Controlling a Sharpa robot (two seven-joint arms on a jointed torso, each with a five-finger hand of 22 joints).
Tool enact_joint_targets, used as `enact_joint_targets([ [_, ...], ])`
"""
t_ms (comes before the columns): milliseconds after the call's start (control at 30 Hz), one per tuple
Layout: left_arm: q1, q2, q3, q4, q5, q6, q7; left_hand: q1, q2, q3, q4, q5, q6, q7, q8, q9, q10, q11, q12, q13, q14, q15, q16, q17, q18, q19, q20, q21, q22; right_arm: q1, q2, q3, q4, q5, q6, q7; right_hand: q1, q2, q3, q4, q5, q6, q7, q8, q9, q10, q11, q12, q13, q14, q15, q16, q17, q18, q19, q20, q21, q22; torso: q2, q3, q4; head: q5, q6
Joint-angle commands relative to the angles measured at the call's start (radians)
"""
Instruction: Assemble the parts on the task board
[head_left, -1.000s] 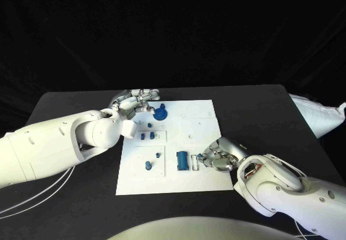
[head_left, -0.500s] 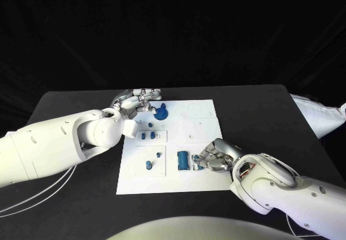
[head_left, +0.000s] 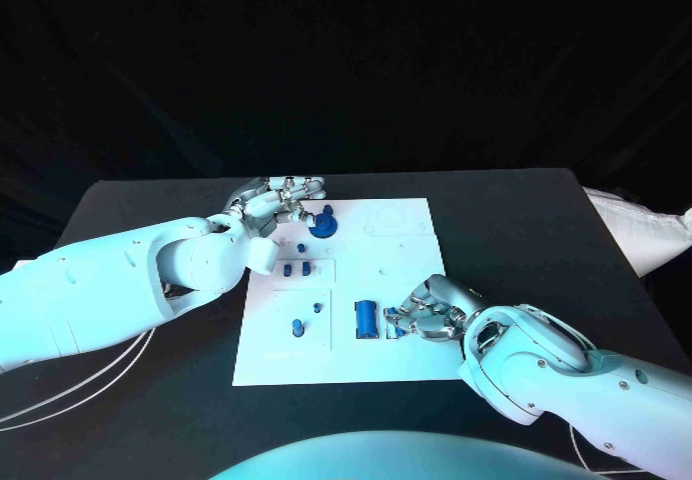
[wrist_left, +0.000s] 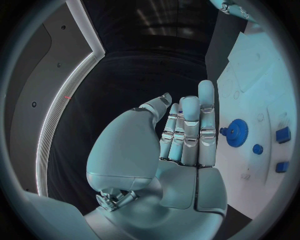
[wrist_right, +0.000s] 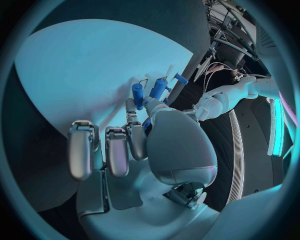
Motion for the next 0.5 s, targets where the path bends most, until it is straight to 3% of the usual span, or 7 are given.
enact_joint_targets([
  [33,0.000,0.002,0.001,0.002,-0.003,0.019,0.002,-0.002,-0.004,-0.001,-0.007,0.004,-0.008,0.002,0.006,0.000,-0.009,0.001,0.003,0.001,-0.004,-0.001,0.000,-0.001,0.010,-0.002,0.005,0.000,0.001,-0.004,0.004,-0.004,-0.004,-0.011,0.032,-0.004,-0.014,0.001,-0.009,0.002,0.004,0.018,-0.013,0.006,0.003,0.036,-0.007,-0.006,0.127,0.089,-0.005,0.002,0.188,0.003,0.003,-0.002,0.004,0.023,0.000,-0.0003,-0.0014,0.001,0.000],
  [167,0.000,0.002,0.001,0.000,-0.003,0.018,0.002,-0.002,-0.004,-0.002,-0.007,0.004,-0.008,0.002,0.006,0.000,-0.009,0.001,0.003,0.001,-0.004,-0.001,0.001,0.001,0.010,-0.003,0.005,0.000,0.001,-0.004,0.006,-0.005,-0.005,-0.016,0.044,-0.003,-0.035,-0.008,-0.031,0.014,0.010,0.018,-0.013,0.008,0.007,0.036,-0.007,-0.011,0.125,0.089,-0.005,0.002,0.188,0.003,0.002,-0.002,0.003,0.022,0.001,0.0004,-0.0016,0.001,0.000],
  [333,0.000,0.000,0.001,-0.003,-0.003,0.019,-0.004,-0.002,-0.005,-0.002,-0.007,0.004,-0.008,0.002,0.007,0.000,-0.010,0.001,0.004,0.001,-0.003,-0.001,0.001,0.002,0.010,-0.003,0.005,0.000,0.001,-0.004,0.008,-0.005,-0.002,-0.017,0.060,-0.001,-0.072,-0.037,-0.089,0.036,0.054,0.019,-0.014,0.011,0.014,0.037,-0.007,-0.012,0.125,0.089,-0.006,0.002,0.188,0.003,0.003,-0.003,0.002,0.023,0.001,0.0012,-0.0017,0.001,-0.002],
  [500,0.000,0.000,0.001,-0.007,-0.003,0.019,-0.007,-0.002,-0.005,-0.002,-0.007,0.004,-0.008,0.002,0.007,0.000,-0.010,0.001,0.004,0.001,-0.003,-0.001,0.001,0.002,0.010,-0.003,0.005,0.000,0.001,-0.004,0.008,-0.005,0.001,-0.022,0.065,0.000,-0.076,-0.036,-0.102,0.040,0.059,0.021,-0.015,0.013,0.016,0.037,-0.008,-0.013,0.124,0.089,-0.006,0.003,0.190,0.003,0.003,-0.004,0.003,0.024,0.000,0.0003,-0.0009,0.001,-0.004],
])
